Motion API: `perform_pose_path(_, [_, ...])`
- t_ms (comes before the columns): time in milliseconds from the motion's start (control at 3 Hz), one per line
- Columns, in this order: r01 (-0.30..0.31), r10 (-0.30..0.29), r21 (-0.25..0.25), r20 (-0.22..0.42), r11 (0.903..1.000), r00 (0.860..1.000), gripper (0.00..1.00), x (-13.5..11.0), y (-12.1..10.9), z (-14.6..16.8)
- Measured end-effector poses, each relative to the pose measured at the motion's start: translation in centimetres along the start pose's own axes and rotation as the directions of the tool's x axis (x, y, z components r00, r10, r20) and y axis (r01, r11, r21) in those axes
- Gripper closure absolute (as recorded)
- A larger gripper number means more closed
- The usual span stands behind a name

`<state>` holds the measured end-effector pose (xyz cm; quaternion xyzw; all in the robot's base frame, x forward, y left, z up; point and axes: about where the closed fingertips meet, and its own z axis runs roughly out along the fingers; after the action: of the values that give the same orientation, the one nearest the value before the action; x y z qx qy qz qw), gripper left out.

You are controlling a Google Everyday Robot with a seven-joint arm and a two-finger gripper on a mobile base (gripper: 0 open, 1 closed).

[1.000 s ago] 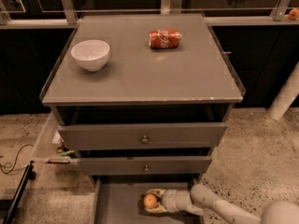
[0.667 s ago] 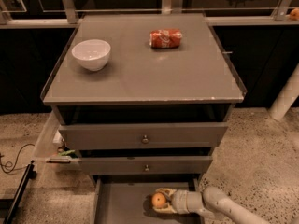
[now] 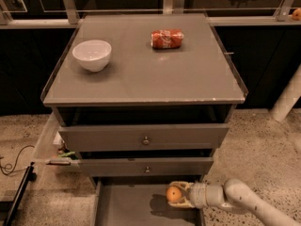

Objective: Pick orange from bottom drawer and place on counter

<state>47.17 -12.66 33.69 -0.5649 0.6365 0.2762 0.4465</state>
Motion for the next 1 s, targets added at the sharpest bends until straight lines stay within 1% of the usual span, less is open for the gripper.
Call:
perform_pose_path(333, [0.077, -0.076, 0.015, -0.045, 0.9969, 0.996, 1.0, -5.4, -3.22, -5.36])
perform_pose_path(667, [0.077, -0.076, 0.015, -0.045, 0.9969, 0.996, 1.0, -5.41, -3.22, -5.36])
perform_pose_path(1000, [0.082, -0.081, 0.021, -0.059, 0.9964, 0.995, 1.0, -6.07, -2.6, -5.54])
